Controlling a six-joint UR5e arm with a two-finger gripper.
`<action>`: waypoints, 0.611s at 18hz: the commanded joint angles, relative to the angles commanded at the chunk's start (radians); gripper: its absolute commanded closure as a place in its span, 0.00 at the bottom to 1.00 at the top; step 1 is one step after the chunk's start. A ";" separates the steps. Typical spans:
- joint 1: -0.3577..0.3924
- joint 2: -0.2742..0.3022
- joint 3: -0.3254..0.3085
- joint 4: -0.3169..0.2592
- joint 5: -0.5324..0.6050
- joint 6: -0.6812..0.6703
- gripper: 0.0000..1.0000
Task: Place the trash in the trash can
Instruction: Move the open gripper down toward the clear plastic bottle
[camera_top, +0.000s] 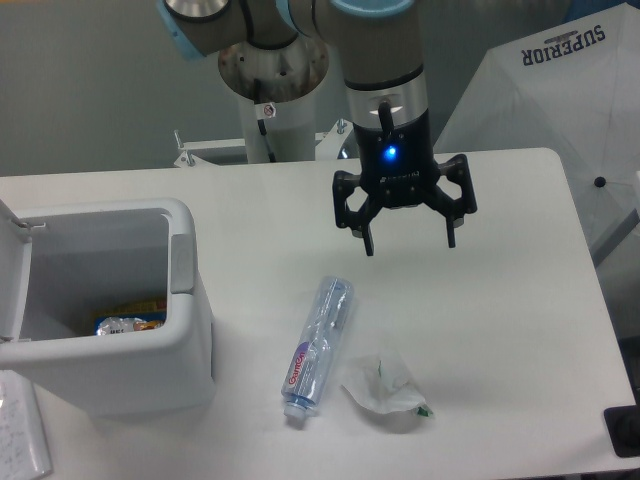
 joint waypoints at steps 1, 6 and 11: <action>0.000 -0.002 0.000 0.005 0.000 0.002 0.00; -0.005 -0.021 0.003 0.005 -0.006 0.002 0.00; -0.008 -0.072 -0.002 0.044 -0.006 -0.002 0.00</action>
